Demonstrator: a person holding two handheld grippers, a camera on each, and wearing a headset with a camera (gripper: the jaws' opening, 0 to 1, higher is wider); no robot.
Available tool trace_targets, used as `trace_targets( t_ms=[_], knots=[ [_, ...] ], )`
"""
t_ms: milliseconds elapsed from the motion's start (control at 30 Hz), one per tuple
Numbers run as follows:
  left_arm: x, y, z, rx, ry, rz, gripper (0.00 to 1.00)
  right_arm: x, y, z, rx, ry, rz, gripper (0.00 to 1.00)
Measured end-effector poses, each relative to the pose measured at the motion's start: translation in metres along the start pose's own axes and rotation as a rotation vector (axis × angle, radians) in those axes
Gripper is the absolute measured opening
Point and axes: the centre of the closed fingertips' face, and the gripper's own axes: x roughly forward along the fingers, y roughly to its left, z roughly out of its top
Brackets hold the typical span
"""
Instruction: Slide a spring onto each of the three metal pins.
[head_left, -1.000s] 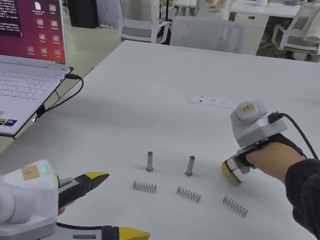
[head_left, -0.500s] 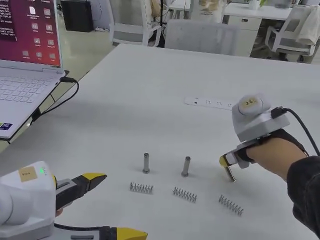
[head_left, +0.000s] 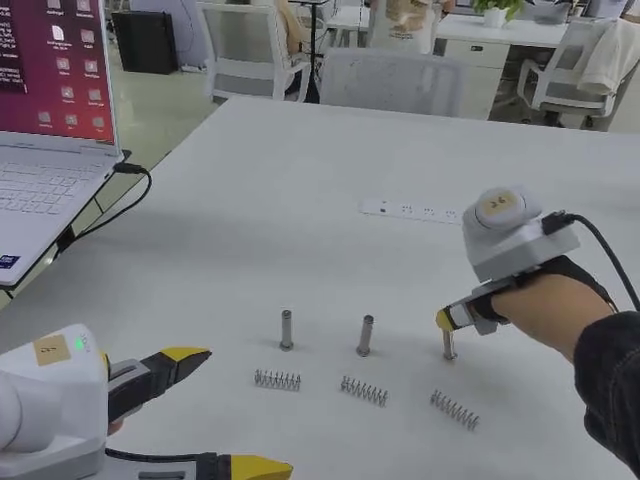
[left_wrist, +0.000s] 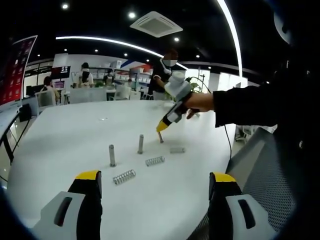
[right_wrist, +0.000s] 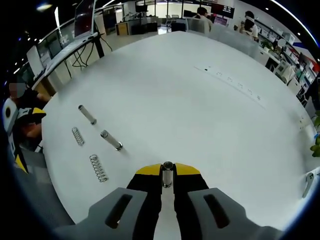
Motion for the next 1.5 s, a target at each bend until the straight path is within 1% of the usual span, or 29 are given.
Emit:
trace_targets(
  t_ms=[233,333,500,667,800,933,1200,1500],
  knots=[
    [0.0,0.0,0.001,0.004,-0.002,-0.002,0.85,-0.004,0.001,-0.005,-0.001,-0.017,0.004,0.05],
    [0.0,-0.001,0.001,0.007,0.002,-0.006,0.85,-0.004,-0.002,-0.004,-0.001,-0.034,-0.004,0.05],
    [0.0,-0.002,0.002,0.011,0.001,-0.007,0.85,-0.006,-0.003,-0.001,-0.005,-0.05,-0.002,0.05],
    [-0.001,-0.002,0.002,0.012,0.0,-0.005,0.84,-0.003,-0.004,-0.001,-0.016,-0.058,0.006,0.05],
    [-0.001,-0.003,0.003,0.013,0.0,-0.006,0.84,0.0,-0.003,-0.003,-0.042,-0.072,0.012,0.05],
    [-0.002,-0.004,0.003,0.014,0.002,-0.007,0.84,0.002,-0.008,-0.002,-0.037,-0.092,0.011,0.05],
    [-0.002,-0.005,0.003,0.016,0.004,-0.01,0.83,-0.002,-0.009,-0.006,-0.046,-0.091,0.01,0.06],
    [-0.001,-0.005,0.004,0.016,0.0,-0.011,0.83,-0.002,-0.011,-0.006,-0.049,-0.09,0.014,0.06]
  ],
)
